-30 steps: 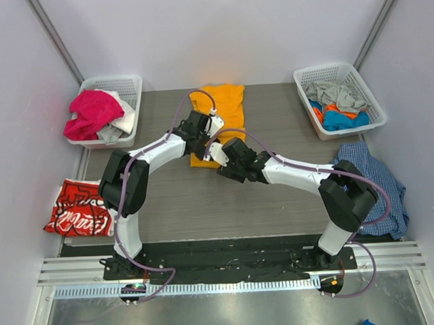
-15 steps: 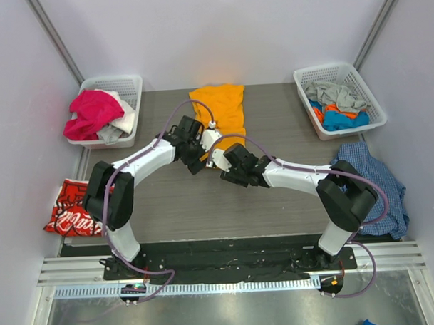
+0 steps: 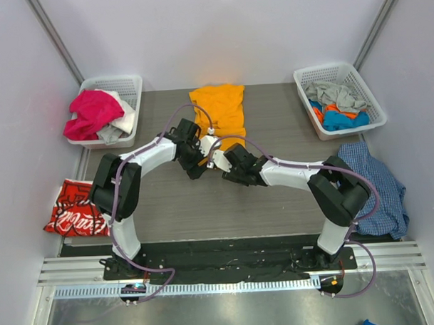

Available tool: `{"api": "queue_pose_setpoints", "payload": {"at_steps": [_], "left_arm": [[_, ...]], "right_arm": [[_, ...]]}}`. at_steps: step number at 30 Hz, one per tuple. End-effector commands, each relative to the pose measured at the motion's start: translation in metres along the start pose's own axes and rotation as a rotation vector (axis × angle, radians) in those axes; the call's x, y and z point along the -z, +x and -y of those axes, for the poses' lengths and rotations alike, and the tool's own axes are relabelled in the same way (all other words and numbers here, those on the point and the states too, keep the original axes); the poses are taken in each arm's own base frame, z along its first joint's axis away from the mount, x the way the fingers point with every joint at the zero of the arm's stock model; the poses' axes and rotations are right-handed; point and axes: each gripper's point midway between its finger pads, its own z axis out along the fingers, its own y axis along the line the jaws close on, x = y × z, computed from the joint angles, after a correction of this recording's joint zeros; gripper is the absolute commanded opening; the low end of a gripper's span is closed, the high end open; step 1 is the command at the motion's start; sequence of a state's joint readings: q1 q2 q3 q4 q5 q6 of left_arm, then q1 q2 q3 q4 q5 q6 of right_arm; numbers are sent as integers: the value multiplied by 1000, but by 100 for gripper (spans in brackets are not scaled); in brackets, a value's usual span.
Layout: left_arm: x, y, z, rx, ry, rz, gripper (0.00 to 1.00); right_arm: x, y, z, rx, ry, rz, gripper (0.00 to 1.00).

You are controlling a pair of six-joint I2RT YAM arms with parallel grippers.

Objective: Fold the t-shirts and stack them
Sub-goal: Grab one side of the 2/3 rectangular tshirt with both arms

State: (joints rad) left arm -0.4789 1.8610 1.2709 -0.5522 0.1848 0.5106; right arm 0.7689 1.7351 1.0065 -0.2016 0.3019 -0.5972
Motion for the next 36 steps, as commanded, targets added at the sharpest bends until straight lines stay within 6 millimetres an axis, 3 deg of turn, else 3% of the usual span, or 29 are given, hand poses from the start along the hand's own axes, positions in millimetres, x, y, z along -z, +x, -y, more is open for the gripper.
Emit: {"api": "queue_pose_setpoints", "payload": {"at_steps": [1,9,16,19,26,36], "left_arm": [[-3,-13,-19,-3,-24,56,80],[-8,-19,-36,29,-41,92,80],[-13,-26,-36,49,-24,125,79],[-21,-25,-36,56,-20,124,76],[-33,-16,-39,71,-12,94,56],[-27,-11,-40,67,-3,74,57]], "right_arm": [[-4,-19,21,-18,49,45,62],[-10,-19,31,-26,55,45,61],[-13,-24,31,-33,50,62,60],[-18,-23,31,-36,51,63,58],[-27,-24,32,-35,62,71,51],[-32,-33,37,-34,68,86,51]]}}
